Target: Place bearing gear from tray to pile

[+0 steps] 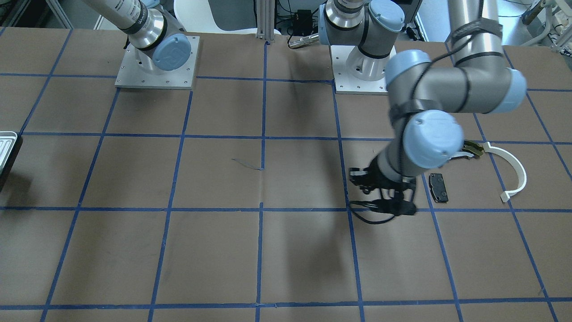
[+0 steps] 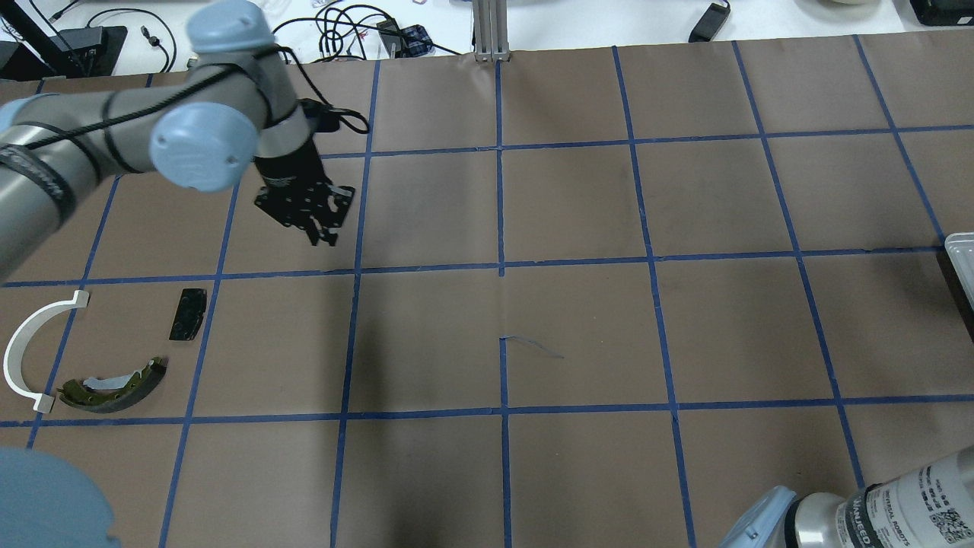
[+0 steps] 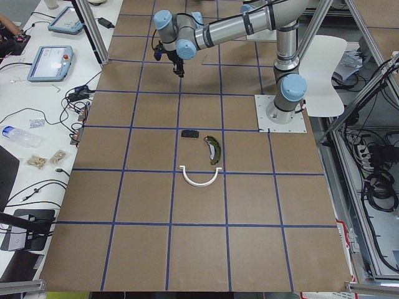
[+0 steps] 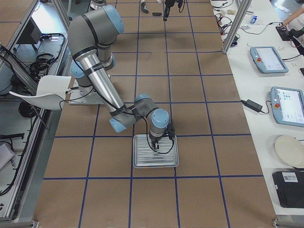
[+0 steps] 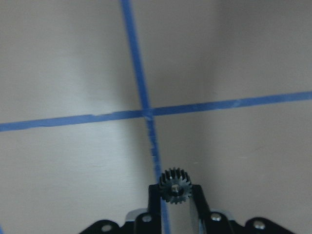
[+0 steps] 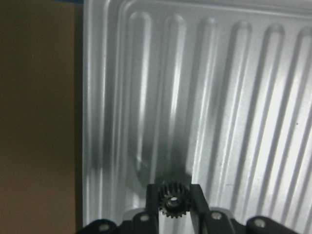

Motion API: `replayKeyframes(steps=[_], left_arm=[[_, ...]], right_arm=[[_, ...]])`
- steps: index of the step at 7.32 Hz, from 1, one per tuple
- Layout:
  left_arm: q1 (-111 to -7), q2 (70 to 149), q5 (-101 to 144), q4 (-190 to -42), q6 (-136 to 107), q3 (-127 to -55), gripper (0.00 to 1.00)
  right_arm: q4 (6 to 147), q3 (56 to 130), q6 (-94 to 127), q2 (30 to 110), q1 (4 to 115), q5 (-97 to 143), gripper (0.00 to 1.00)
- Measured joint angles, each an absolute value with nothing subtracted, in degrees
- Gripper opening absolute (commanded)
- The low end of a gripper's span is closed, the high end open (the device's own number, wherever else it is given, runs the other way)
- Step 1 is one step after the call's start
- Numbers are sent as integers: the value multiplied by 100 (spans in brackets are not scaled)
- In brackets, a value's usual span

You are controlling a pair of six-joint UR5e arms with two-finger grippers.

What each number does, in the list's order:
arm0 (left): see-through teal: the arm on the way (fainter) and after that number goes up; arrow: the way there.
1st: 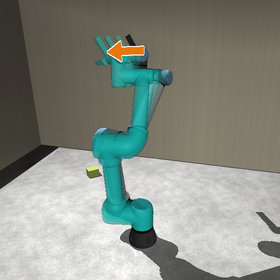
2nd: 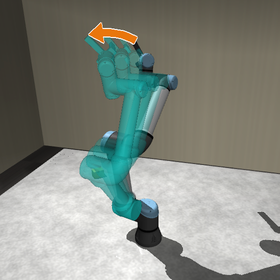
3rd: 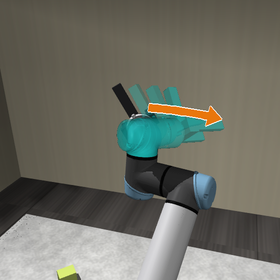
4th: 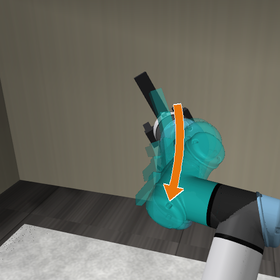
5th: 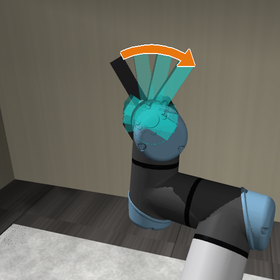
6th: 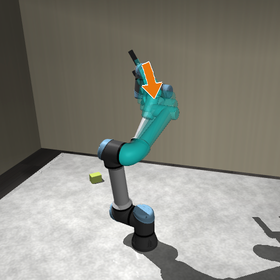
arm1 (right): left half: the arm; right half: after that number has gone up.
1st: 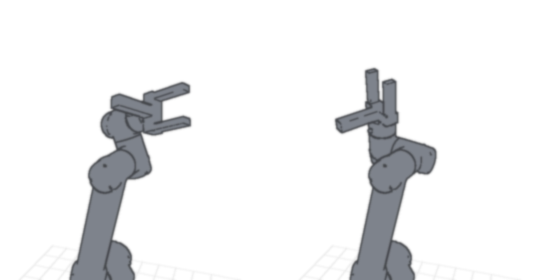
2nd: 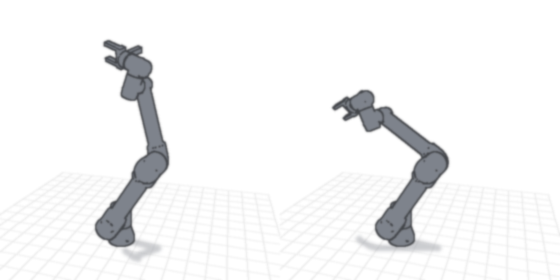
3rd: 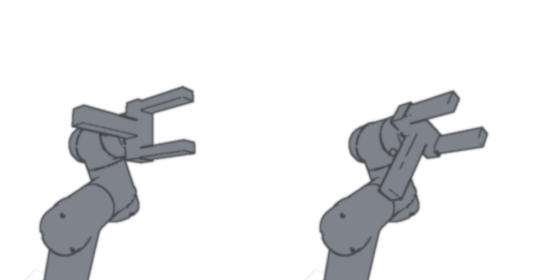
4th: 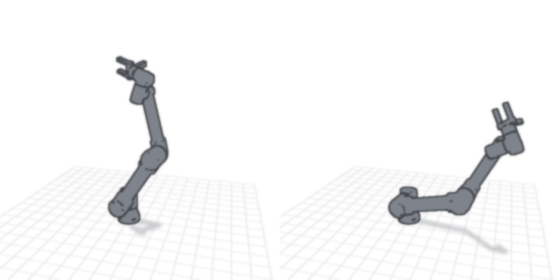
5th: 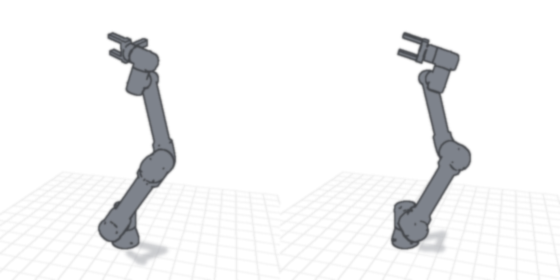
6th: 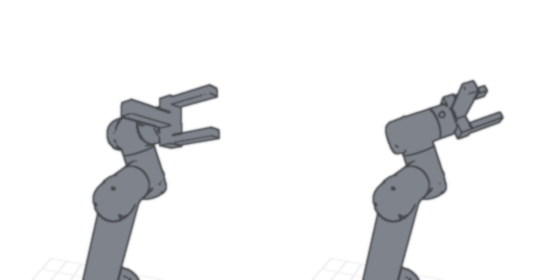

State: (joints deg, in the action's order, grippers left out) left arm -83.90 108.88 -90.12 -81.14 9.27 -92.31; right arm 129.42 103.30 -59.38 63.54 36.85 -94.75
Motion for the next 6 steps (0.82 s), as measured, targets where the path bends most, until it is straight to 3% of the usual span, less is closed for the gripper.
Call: replayKeyframes(steps=[3,6], left_arm=[[-6803,10989,-9694,-8151,2379,-9108,0],[-5739,11116,-10000,-8111,3292,-9206,0]], right_arm=[[12385,10396,-4730,7308,4428,-9498,0],[11400,10432,-2548,7868,6286,-9472,0]])
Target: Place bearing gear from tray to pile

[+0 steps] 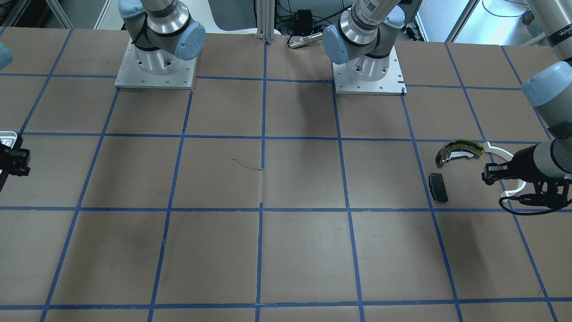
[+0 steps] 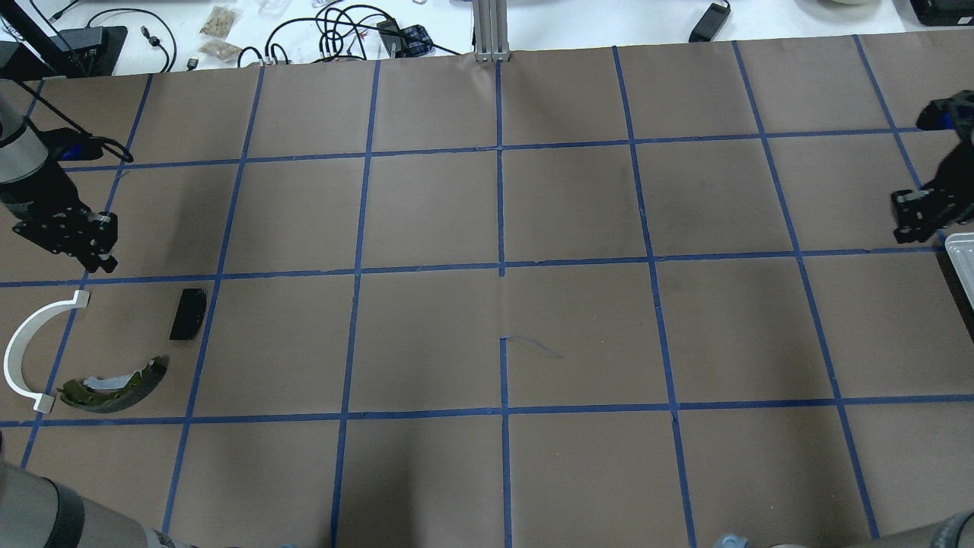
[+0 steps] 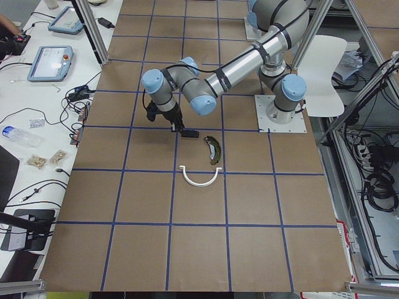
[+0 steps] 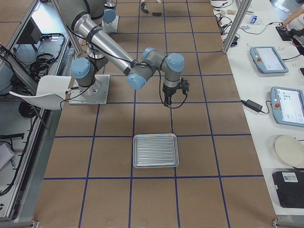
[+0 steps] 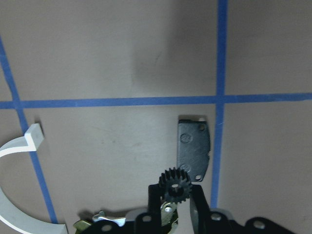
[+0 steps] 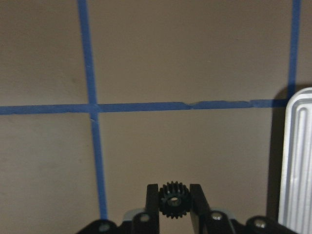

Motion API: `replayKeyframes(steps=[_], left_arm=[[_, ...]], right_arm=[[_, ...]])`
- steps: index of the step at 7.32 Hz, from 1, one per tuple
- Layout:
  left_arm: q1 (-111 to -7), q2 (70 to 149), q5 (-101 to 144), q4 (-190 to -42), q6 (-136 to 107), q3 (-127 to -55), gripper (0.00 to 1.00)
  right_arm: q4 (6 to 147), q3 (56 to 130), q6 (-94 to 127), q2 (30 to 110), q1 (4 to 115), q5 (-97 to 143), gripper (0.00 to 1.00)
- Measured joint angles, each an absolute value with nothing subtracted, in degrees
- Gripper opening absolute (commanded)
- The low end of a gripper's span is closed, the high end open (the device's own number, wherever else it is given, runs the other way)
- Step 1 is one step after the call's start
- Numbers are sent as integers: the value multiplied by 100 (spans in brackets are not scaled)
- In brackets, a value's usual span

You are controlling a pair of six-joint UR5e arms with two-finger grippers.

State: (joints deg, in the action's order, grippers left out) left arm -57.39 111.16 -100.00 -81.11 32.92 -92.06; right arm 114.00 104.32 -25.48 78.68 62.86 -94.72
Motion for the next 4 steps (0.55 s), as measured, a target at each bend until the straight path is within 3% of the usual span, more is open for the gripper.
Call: replayKeyframes(steps=[4], left_arm=[[-5064,11542,-10114,-8038,3530,-9464,0]], right_arm=[[11290,10593,1397,7902,9311,-9448,0]])
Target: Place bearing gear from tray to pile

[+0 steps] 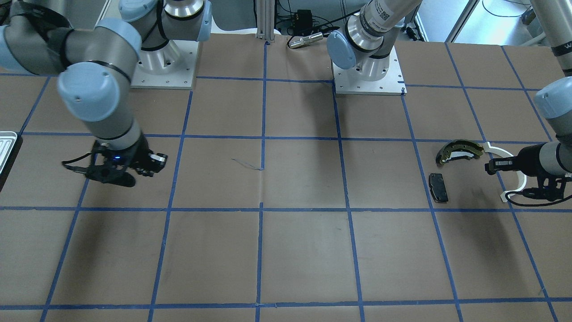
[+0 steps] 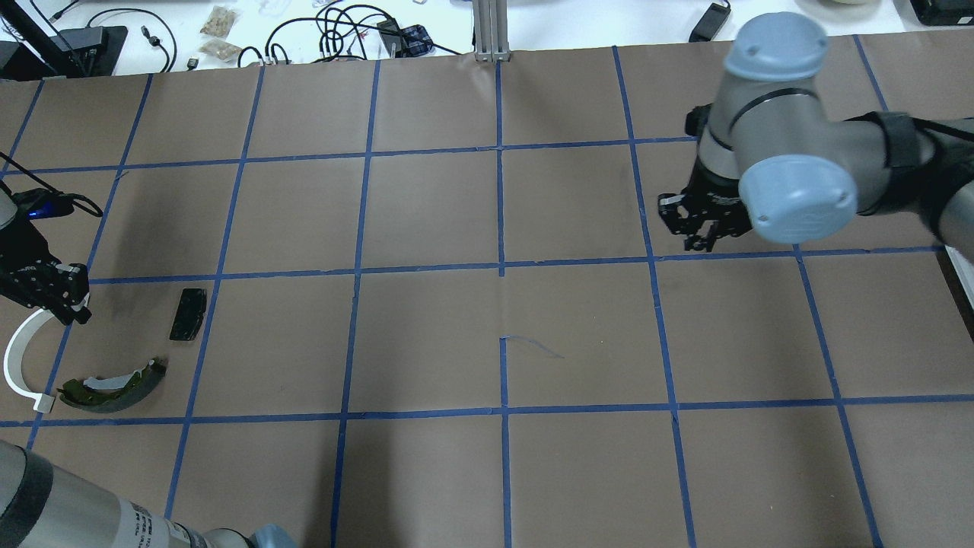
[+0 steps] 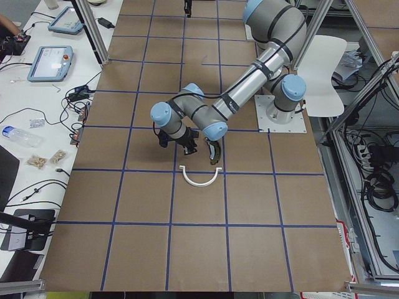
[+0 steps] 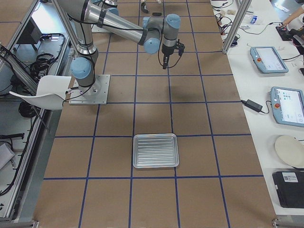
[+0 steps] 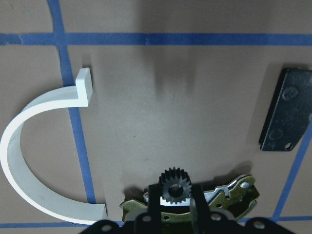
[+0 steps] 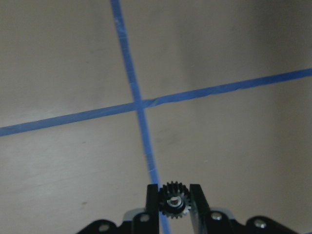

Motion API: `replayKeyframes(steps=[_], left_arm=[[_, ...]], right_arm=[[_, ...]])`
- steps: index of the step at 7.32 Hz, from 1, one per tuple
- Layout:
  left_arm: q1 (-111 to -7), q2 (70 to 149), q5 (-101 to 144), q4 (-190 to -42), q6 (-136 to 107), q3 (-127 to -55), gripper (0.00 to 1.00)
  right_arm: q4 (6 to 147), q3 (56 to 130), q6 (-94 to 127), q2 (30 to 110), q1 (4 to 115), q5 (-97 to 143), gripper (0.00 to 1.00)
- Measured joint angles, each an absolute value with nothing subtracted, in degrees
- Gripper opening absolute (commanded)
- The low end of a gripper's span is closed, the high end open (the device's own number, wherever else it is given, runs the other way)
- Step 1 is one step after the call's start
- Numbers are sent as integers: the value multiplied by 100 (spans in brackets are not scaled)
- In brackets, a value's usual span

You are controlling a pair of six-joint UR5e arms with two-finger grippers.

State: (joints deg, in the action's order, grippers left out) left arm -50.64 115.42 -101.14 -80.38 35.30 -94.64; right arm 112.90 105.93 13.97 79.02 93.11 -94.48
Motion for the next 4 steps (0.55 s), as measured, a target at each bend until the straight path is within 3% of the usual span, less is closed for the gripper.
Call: replayKeyframes(steps=[2,3,4], left_arm=[[-4997,11783,-10119,-7879,3541,-9475,22],[-4984,11875,-10118,-7827,3547,-9473,67],[-4979,11925,-10115,-7806,3545,-9473,86]], right_arm=[[11951,10585,2560,7438,10638,-9386,0],[12621,10568,2865,7078,11211,-9277,0],[13132,10561,3079,6783,11582,-9126,0]])
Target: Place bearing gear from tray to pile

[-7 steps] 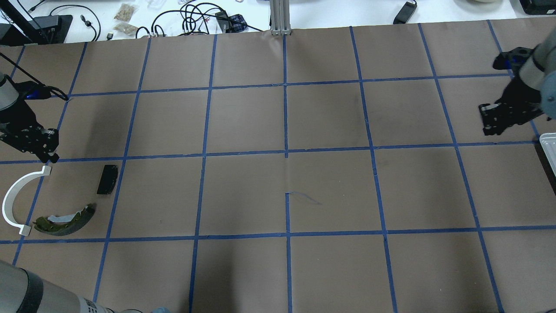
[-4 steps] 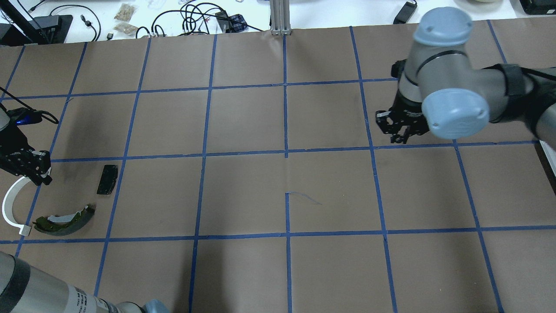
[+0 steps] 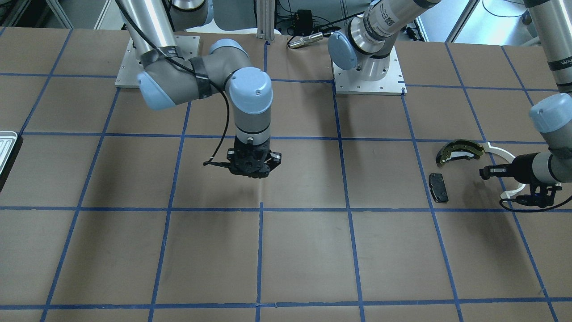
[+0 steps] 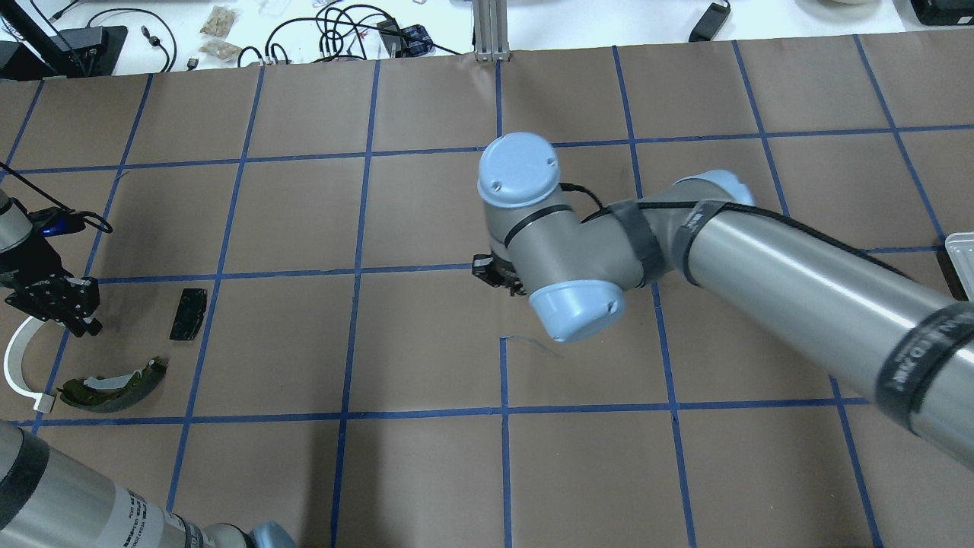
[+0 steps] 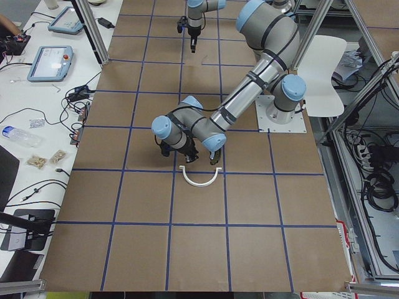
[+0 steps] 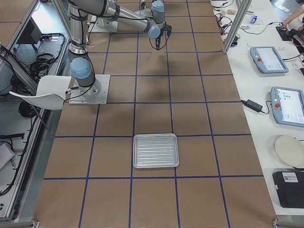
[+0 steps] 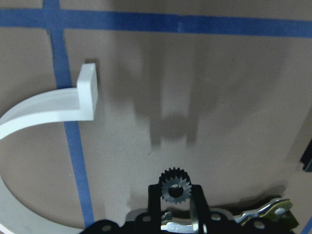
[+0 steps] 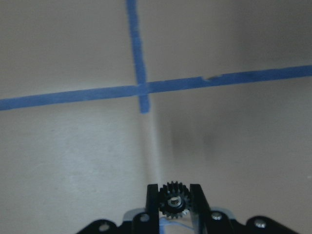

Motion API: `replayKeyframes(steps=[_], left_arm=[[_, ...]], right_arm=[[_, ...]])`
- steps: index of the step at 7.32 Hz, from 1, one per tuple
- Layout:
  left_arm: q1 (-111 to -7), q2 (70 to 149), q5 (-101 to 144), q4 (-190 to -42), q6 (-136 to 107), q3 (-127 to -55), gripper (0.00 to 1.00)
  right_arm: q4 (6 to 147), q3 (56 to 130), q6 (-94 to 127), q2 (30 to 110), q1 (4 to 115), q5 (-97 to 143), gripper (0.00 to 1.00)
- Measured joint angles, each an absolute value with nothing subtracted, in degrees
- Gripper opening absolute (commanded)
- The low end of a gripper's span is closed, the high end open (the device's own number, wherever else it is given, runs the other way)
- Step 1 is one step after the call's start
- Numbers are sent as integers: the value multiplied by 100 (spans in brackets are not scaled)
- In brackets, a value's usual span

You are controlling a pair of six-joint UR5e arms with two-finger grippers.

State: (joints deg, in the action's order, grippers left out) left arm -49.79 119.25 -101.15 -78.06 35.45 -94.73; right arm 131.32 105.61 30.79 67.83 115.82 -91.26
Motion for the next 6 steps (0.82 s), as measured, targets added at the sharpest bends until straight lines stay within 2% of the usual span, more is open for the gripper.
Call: replayKeyframes(steps=[1,2,6], left_arm=[[-4977,11944,-10113,-7802,3535,-9474,95],[-4978,11945,-10114,-7803,3519,-9470,100],[-5412,11653,-9777,-7930,3185,-9213,100]], right_arm=[[13381,10568,3126,6599,11779,-8968,0],[13476,10586,3072,6516,11864,-8785,99],[13989,10653,2805,6671,11665,-8662,100]])
